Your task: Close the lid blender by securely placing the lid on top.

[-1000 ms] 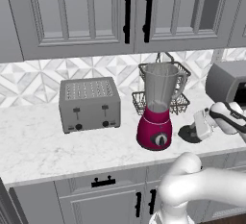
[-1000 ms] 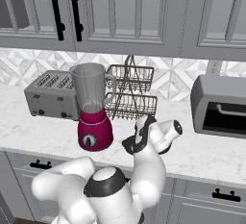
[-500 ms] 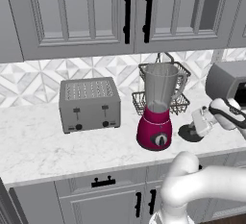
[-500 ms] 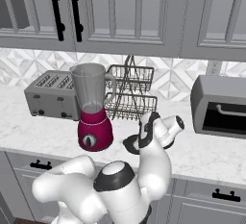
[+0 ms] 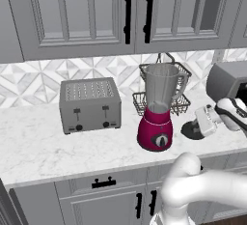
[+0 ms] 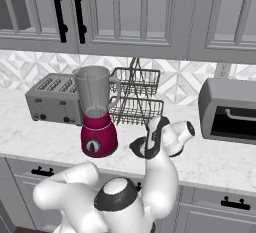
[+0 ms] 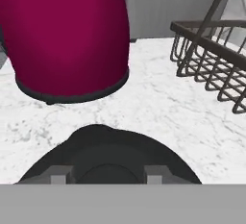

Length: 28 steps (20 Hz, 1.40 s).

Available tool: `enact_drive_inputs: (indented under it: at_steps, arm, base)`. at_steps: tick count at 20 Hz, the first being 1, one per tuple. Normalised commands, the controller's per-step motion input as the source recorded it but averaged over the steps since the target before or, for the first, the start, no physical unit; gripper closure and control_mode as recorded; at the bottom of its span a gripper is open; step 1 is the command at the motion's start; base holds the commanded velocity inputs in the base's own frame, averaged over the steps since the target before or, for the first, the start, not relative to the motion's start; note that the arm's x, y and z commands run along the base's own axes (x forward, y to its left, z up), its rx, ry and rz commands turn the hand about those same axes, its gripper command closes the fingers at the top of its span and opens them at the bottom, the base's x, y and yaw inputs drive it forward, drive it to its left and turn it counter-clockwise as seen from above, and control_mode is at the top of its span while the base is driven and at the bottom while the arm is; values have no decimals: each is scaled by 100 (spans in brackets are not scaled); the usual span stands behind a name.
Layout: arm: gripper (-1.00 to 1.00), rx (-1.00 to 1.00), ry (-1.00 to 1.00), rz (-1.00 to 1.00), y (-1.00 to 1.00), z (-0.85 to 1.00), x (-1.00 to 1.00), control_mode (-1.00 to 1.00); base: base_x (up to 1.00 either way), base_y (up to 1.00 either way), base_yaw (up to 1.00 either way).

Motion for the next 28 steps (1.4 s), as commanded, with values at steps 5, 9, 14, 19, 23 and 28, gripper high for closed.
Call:
enact_drive_inputs:
  at_steps: [5,9,14,19,23,28]
  arm:
    - [100,-1,-4,-7,-1,99,-20,-100]
    - [100,0,-8,-12,3,84,-60,-100]
    - [100,5,-31,-12,-1,35,-88,-100]
    - [100,1,-24,-14,4,100,-52,-100]
    - [100,1,-18,-11,11,100,-54,-100]
    - [100,2,-14,-7,17,94,-67,-100]
  base:
    - [0,0,0]
    - [0,0,0]
    - [0,0,0]
    - [0,0,0]
    - [0,0,0]
    - [0,0,0]
